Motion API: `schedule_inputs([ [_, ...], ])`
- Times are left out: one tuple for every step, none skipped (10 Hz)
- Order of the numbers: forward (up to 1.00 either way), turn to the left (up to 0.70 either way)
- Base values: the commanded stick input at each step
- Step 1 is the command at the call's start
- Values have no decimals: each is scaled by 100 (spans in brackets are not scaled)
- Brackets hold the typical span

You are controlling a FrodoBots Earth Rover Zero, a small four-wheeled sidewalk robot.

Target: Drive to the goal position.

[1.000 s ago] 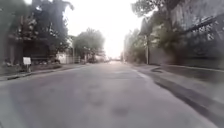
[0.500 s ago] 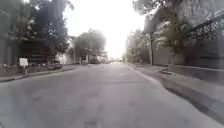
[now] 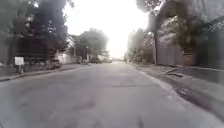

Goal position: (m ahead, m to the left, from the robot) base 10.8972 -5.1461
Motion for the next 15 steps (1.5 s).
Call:
schedule_inputs([
  [100, 0],
  [100, 0],
  [100, 0],
  [100, 0],
  [100, 0],
  [100, -25],
  [100, -40],
  [100, -40],
  [100, -40],
  [100, -34],
  [100, 0],
  [100, 0],
  [100, 0],
  [100, 0],
  [100, 0],
])
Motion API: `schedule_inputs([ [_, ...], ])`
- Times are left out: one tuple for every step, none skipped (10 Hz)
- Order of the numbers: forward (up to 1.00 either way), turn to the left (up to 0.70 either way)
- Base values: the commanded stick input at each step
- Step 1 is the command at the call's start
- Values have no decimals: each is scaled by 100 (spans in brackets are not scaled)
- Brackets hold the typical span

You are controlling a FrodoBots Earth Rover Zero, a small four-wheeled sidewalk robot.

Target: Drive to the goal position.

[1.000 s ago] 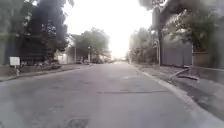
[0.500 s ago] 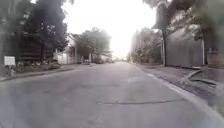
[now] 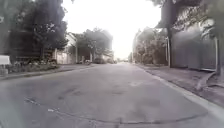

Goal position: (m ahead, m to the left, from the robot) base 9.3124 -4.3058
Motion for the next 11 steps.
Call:
schedule_inputs([
  [100, 0],
  [100, 0],
  [100, 0],
  [100, 0],
  [100, 0],
  [100, 0],
  [100, 0],
  [100, 0],
  [100, 0],
  [100, 0],
  [100, -35],
])
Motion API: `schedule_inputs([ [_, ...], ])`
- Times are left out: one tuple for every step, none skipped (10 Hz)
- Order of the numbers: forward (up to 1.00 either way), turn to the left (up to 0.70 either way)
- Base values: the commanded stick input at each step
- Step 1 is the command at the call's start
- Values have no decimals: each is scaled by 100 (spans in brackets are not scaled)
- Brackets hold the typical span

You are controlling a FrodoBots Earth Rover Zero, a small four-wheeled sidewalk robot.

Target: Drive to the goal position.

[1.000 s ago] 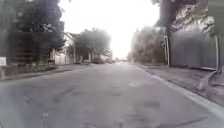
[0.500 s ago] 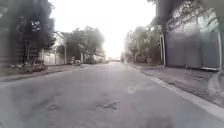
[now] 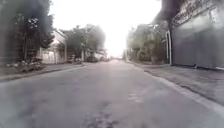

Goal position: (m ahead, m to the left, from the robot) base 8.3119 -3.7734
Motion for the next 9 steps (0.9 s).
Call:
schedule_inputs([
  [100, -40],
  [100, -40],
  [100, -40],
  [100, -23],
  [100, 0],
  [100, 0],
  [100, 0],
  [100, 0],
  [100, 0],
])
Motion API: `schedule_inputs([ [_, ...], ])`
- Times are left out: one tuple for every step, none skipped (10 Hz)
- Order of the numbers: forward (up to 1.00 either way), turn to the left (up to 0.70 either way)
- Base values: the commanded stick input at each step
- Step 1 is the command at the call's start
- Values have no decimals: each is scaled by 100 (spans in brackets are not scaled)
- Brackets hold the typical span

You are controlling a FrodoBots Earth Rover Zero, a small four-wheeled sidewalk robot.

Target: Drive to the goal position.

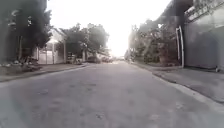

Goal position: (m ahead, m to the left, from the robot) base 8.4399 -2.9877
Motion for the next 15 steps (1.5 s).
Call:
schedule_inputs([
  [100, 0],
  [100, 0],
  [100, 0],
  [100, 0],
  [100, 0],
  [100, 0],
  [100, 0],
  [100, -13],
  [100, -40],
  [100, -40],
  [100, -40],
  [100, -40],
  [100, -7],
  [100, 0],
  [100, 0],
])
